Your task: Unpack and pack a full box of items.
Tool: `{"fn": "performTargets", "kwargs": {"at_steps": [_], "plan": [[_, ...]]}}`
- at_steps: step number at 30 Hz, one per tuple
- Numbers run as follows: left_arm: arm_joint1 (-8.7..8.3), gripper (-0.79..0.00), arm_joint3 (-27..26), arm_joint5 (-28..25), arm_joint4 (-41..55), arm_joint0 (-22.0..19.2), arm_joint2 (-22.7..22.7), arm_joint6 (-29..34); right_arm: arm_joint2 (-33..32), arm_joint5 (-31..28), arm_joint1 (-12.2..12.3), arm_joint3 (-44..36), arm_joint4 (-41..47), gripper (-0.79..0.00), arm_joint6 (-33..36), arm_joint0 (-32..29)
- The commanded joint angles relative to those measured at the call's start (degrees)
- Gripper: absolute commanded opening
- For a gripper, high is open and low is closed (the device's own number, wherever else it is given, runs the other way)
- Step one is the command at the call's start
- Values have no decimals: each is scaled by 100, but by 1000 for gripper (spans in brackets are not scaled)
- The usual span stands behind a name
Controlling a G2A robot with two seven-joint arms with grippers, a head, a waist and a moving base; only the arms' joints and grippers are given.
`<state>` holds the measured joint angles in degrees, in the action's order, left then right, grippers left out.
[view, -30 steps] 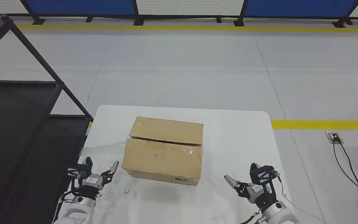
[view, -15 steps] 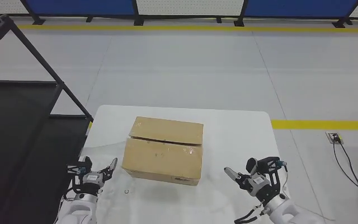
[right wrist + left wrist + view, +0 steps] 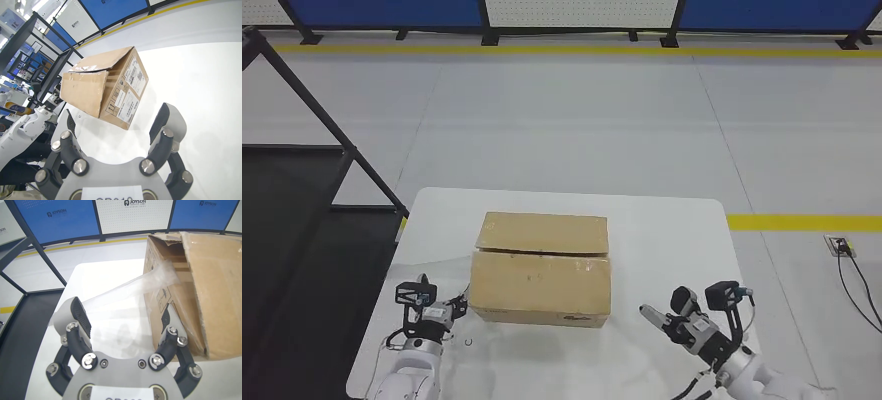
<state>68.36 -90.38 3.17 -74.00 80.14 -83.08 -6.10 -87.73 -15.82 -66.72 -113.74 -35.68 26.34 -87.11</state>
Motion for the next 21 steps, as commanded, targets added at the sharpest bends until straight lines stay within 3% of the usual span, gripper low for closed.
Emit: {"fn": "performTargets", "kwargs": {"at_steps": [1, 5, 13, 21], "plan": [[9, 0, -48, 79, 30, 36, -36, -50, 15, -182, 11, 67, 238, 0, 176, 118], [25, 0, -184, 196, 346, 161, -223, -153, 24, -456, 36, 371, 733, 0, 608, 565], [22, 0, -449, 137, 1048, 510, -832, -330, 552, -455, 8, 1279, 1159, 0, 1010, 1742], [6, 0, -615, -334, 1526, 895, -1331, -489, 1287, -526, -92, 2282, 1494, 0, 1192, 2758]]}}
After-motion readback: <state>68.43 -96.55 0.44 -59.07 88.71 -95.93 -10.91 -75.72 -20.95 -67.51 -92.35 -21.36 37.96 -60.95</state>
